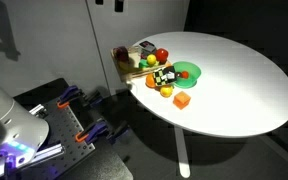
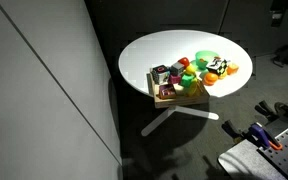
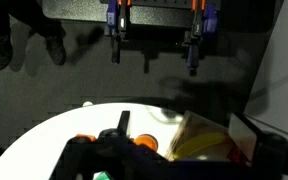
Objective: Put the toy lemon in the bowl
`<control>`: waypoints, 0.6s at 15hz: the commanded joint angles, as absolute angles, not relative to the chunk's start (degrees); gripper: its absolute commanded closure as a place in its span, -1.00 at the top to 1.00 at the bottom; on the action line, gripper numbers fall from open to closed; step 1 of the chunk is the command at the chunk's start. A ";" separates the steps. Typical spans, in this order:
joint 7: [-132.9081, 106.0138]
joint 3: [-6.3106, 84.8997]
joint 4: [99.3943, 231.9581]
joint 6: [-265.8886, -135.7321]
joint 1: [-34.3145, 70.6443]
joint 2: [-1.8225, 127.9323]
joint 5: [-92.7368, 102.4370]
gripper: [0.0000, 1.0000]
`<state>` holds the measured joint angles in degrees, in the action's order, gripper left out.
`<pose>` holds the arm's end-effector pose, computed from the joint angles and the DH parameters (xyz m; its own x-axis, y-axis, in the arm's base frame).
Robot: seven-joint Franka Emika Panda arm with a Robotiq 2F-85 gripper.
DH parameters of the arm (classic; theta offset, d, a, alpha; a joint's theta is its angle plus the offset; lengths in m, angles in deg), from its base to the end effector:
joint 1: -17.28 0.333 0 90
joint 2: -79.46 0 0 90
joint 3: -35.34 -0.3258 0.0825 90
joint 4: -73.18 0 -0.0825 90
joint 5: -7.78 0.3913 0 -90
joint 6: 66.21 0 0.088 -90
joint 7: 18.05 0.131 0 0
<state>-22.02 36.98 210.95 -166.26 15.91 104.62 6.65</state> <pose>0.3859 -0.0228 0.4416 0.9757 0.0267 -0.2175 0.0254 -0.9996 -0.0090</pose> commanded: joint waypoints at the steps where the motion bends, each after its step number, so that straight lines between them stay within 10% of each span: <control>1: -21.96 37.12 210.86 -166.19 16.08 104.60 6.61 1.00; 9: -19.57 36.37 210.59 -169.96 15.95 102.67 6.32 1.00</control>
